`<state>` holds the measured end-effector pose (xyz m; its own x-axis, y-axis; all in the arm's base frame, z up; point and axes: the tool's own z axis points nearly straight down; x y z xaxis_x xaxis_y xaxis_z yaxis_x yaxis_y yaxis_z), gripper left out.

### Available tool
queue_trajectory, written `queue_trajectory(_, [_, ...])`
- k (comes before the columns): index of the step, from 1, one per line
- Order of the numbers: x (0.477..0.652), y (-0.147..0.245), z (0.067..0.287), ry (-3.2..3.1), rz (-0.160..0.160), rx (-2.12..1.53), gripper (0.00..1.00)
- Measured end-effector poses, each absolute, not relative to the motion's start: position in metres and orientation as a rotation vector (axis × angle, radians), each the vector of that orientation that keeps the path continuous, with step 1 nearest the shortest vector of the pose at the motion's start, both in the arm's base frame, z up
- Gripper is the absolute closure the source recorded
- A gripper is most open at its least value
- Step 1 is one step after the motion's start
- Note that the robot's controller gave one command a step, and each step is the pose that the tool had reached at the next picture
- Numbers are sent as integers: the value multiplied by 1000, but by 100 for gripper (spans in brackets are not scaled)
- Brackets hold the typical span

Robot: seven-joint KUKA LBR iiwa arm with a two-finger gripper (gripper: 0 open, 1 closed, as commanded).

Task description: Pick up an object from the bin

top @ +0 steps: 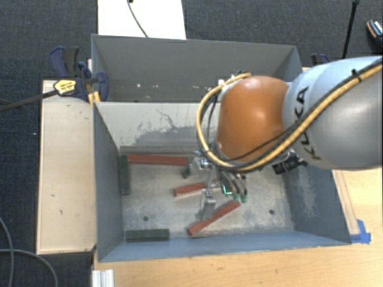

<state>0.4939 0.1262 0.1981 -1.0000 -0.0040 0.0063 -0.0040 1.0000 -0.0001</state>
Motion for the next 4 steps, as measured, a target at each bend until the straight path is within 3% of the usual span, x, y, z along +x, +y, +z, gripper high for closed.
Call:
queue_trajectory(1, [559, 65, 68, -3144, 0, 13, 0])
queue_trajectory(2, [554, 63, 102, -3147, -1, 119, 0])
queue_trajectory(3, [554, 60, 105, -3150, -3, -5, 0])
queue_trajectory(4, [551, 63, 70, -3140, -1, 118, 0])
